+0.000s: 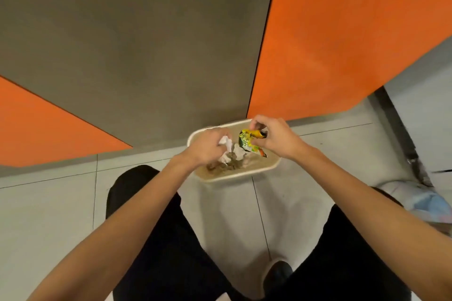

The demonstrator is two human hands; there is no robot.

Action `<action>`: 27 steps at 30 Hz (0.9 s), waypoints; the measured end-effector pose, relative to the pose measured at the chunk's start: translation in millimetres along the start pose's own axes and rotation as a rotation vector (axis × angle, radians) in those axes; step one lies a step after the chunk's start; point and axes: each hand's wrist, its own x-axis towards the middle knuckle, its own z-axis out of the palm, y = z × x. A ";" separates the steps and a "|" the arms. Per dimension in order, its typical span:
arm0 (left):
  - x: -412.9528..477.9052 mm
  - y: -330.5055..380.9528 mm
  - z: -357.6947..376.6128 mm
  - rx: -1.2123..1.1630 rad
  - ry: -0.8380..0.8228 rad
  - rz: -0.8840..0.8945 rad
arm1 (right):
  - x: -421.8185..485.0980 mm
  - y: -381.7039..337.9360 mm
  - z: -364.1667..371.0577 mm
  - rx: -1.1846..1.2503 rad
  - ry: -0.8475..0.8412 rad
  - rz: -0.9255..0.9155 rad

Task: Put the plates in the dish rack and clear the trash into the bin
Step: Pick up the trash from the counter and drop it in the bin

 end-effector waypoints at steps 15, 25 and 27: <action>16.2 -28.3 0.8 0.062 0.058 0.107 | 25.1 43.9 51.3 -0.205 -0.041 -0.126; 2.5 -50.0 -18.6 0.077 -0.040 -0.103 | 53.8 30.9 91.9 -0.395 -0.272 -0.033; 6.6 -46.1 -10.4 0.103 -0.115 -0.128 | 60.9 44.9 102.4 -0.504 -0.358 0.054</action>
